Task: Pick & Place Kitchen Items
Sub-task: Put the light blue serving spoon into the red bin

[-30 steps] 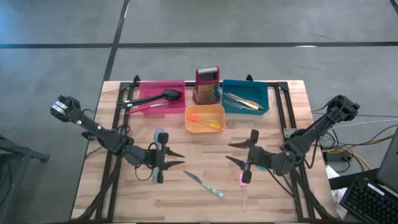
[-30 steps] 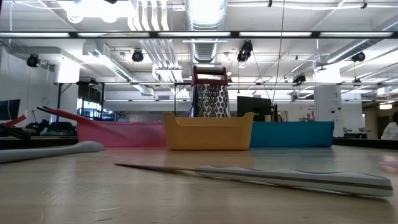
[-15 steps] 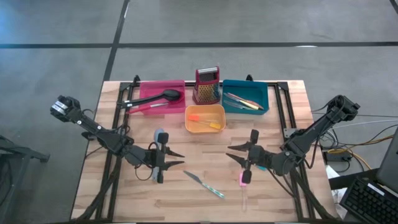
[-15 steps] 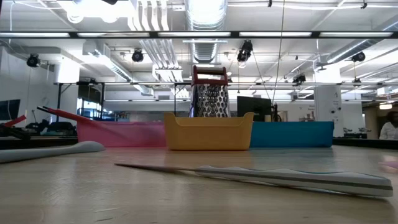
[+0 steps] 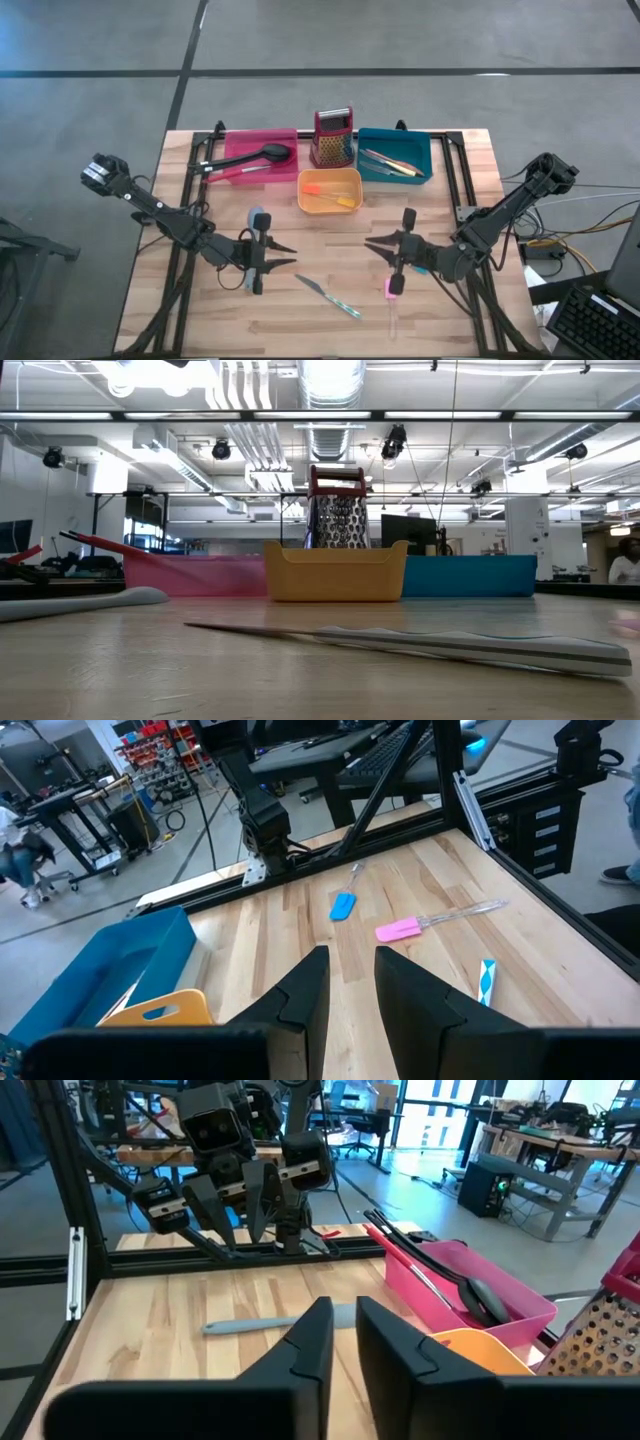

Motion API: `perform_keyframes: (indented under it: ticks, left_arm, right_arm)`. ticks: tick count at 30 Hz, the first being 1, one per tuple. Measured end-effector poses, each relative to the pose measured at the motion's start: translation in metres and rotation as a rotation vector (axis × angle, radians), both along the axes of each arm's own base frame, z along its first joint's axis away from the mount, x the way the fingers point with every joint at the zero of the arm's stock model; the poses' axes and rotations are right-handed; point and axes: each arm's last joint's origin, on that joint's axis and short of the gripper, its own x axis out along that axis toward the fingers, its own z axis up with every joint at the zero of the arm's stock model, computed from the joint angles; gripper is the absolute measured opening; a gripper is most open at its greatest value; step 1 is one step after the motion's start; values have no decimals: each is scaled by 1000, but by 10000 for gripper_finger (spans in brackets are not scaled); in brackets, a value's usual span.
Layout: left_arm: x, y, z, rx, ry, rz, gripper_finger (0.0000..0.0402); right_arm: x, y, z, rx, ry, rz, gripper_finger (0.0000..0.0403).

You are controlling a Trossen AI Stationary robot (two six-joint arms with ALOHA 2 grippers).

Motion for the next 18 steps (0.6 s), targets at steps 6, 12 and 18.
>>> perform_keyframes:
  ticks: [6, 12, 18]
  left_arm:
    - [0, 0, 0, 0, 0, 0, 87]
    - [0, 0, 0, 2, 3, 0, 87]
    - [0, 0, 0, 3, 4, 0, 87]
  right_arm:
    - [-2, -2, 3, 8, -11, -3, 104]
    - [-6, -5, 9, 18, -28, -2, 168]
    - [-6, -4, 9, -31, -15, 6, 199]
